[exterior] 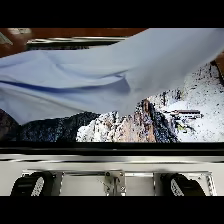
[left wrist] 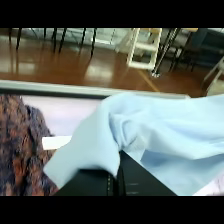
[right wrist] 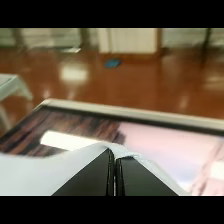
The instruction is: Fold the shirts.
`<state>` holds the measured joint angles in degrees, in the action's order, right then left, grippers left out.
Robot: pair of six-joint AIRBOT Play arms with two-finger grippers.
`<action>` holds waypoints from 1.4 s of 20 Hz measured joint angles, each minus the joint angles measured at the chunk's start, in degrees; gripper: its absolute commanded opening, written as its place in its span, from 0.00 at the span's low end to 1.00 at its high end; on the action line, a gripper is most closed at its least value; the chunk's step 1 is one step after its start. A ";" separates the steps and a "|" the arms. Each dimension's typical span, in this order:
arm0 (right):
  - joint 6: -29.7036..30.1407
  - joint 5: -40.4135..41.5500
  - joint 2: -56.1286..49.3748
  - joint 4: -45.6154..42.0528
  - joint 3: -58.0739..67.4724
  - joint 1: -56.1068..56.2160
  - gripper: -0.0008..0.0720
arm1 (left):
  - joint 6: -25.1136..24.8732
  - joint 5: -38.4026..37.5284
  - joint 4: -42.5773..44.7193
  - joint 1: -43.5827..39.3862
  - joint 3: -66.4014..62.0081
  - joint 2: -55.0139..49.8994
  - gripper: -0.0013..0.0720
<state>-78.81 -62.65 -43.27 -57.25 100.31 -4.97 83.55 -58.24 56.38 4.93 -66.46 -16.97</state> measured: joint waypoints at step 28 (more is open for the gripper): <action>-19.65 3.30 -54.75 -3.56 2.23 -1.11 0.26 | 11.74 16.57 2.89 -0.28 27.17 -42.91 0.08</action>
<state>-98.45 -59.35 -98.02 -60.82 102.54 -6.09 95.29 -41.67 59.27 4.64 -39.29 -59.88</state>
